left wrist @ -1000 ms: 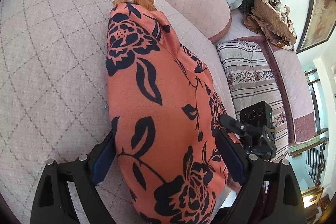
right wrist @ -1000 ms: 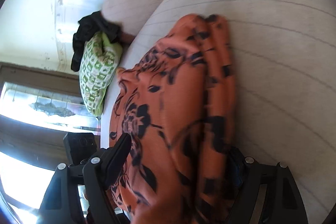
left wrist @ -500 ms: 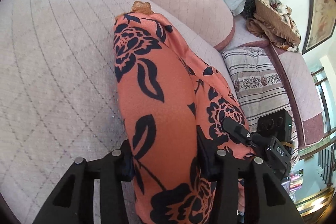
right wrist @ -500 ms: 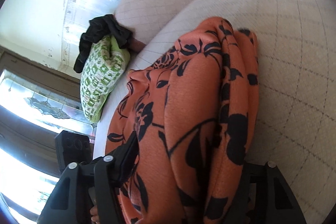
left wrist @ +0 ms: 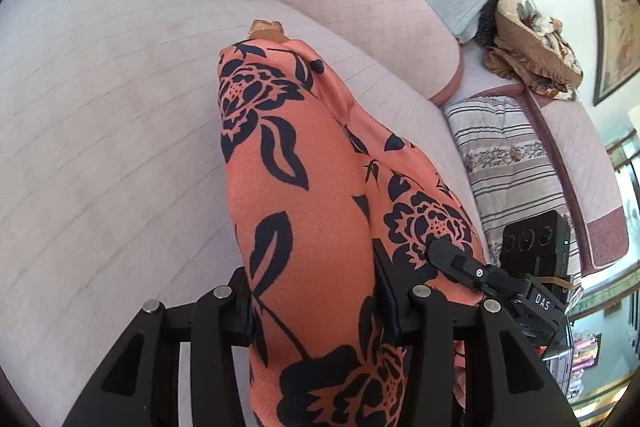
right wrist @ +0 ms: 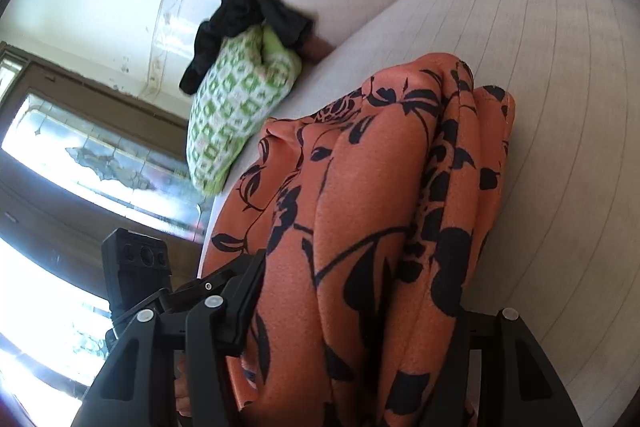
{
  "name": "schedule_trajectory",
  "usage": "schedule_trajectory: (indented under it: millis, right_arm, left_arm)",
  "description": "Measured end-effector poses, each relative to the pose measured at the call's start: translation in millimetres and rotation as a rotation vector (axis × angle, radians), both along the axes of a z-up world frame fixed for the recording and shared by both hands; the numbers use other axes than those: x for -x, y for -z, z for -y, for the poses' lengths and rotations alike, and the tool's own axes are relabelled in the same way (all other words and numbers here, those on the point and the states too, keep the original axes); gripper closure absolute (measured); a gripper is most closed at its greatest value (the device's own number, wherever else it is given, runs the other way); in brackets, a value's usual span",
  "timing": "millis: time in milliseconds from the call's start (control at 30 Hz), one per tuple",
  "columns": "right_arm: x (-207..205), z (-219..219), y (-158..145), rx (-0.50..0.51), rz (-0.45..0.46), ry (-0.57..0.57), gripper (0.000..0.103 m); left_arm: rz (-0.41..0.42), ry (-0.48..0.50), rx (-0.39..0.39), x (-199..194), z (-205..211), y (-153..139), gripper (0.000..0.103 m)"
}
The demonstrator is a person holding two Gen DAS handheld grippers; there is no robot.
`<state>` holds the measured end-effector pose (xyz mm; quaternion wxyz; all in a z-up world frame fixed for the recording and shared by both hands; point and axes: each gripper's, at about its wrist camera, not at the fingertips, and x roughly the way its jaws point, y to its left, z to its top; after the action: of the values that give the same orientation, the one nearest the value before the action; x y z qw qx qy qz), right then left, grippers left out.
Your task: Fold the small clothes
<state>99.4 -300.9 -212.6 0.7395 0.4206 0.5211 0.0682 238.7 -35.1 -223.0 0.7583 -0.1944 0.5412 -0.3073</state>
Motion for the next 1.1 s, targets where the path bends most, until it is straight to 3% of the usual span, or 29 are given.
schedule_trajectory:
  millis: [233,333,433,500,600,667,767,867,933,967,1033,1100]
  right_arm:
    - [50.2,-29.3,-20.8,0.037,0.005,-0.005,0.044]
    - [54.9,-25.6,-9.9,0.083,-0.08,0.024,0.042]
    - [58.7,-8.4,-8.6,0.046,-0.146,0.084,0.042]
    - [62.2,-1.4,-28.9,0.089,-0.098,0.108,0.042]
    - [76.1,-0.7,-73.8,0.257,0.036,0.112,0.042]
    - [81.6,-7.1,-92.7,0.286,0.121,0.078,0.042]
    - [77.4,-36.1,-104.0,0.294,0.177,-0.036,0.048]
    - [73.8,-51.6,-78.5,0.237,0.088,-0.098,0.05]
    - [72.1,-53.7,-38.5,0.26,-0.095,-0.11,0.055]
    - [72.6,-51.4,-36.7,0.304,-0.101,-0.098,0.072]
    - [70.4,-48.5,-50.5,0.304,-0.089,-0.108,0.075]
    - [74.8,-44.1,-71.6,0.332,-0.079,-0.103,0.074]
  left_arm:
    - [-0.006,0.013,-0.04,50.5,-27.0,7.4,0.053]
    - [-0.039,-0.051,-0.138,60.2,-36.4,22.9,0.03]
    - [-0.029,-0.087,-0.123,61.5,-47.0,15.2,0.029]
    - [0.027,-0.138,-0.15,65.7,-59.4,2.2,0.029]
    - [0.152,-0.243,-0.23,87.5,-76.5,-23.0,0.028]
    - [0.205,-0.249,-0.284,103.5,-76.4,-30.5,0.024]
    - [0.248,-0.207,-0.435,120.7,-65.3,-25.7,0.023]
    - [0.242,-0.187,-0.581,130.6,-54.5,-7.4,0.017]
    - [0.223,-0.209,-0.567,131.7,-60.0,-7.1,0.014]
    - [0.193,-0.21,-0.553,130.6,-63.1,-10.3,0.014]
    - [0.186,-0.221,-0.553,133.5,-70.1,-24.8,0.014]
    - [0.233,-0.238,-0.551,141.9,-74.3,-45.9,0.014]
